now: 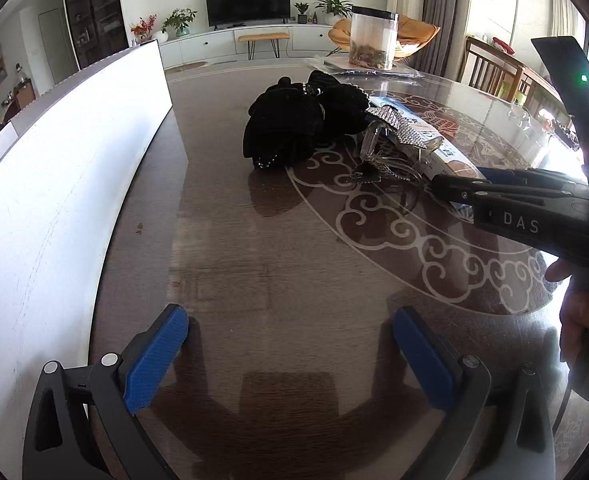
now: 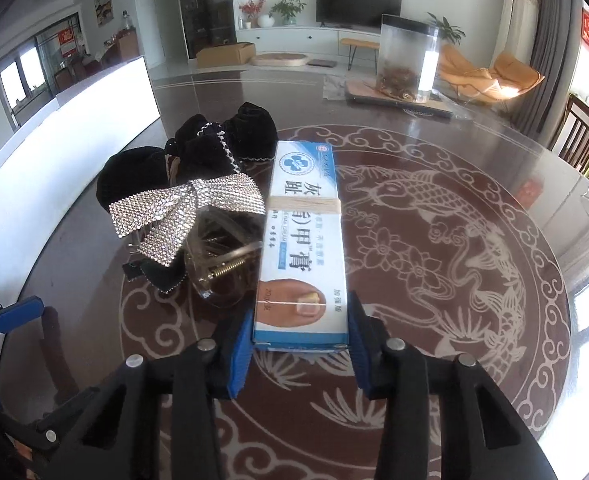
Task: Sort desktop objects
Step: 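Close the right gripper on the blue-and-white ointment box and lift it, then grasp the silver rhinestone bow claw clip with the left gripper while the right holds the box, then hold the bow clip in the left gripper and the box in the right gripper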
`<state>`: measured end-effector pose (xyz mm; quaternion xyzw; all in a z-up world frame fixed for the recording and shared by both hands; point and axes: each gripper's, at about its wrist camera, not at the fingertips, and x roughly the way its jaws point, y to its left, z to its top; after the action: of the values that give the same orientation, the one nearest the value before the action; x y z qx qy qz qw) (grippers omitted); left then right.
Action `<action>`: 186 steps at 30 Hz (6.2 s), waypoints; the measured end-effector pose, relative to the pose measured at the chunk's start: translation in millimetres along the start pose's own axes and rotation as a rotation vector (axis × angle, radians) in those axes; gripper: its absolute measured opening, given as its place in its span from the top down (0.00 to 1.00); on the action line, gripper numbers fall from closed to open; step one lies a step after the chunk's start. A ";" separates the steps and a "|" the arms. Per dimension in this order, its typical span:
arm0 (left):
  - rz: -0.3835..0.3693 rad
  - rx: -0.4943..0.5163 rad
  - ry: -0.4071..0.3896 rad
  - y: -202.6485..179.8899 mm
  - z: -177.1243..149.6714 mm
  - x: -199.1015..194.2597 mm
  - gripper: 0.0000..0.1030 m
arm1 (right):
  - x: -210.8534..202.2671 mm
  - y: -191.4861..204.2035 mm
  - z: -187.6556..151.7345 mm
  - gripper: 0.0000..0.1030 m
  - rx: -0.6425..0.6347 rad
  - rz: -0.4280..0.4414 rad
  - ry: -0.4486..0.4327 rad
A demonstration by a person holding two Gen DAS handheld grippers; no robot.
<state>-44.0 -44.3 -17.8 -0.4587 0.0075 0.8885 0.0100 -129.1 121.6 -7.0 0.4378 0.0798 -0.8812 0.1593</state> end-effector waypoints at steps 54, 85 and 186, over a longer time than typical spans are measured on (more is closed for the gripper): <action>-0.040 0.063 -0.015 -44.6 -12.8 -9.5 0.09 | -89.6 -68.4 -117.0 0.38 0.220 -0.158 -0.020; -0.048 0.072 -0.011 -43.8 -15.9 -11.1 0.04 | -92.6 -21.2 -124.8 0.24 0.154 -0.125 -0.004; -0.061 0.078 0.000 -45.7 -16.4 -12.7 0.00 | -86.1 -20.5 -125.5 0.00 0.148 -0.115 0.039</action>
<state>-22.2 0.8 -17.1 -0.4579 0.0282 0.8869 0.0547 6.1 194.1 -14.1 0.4602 0.0424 -0.8837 0.0742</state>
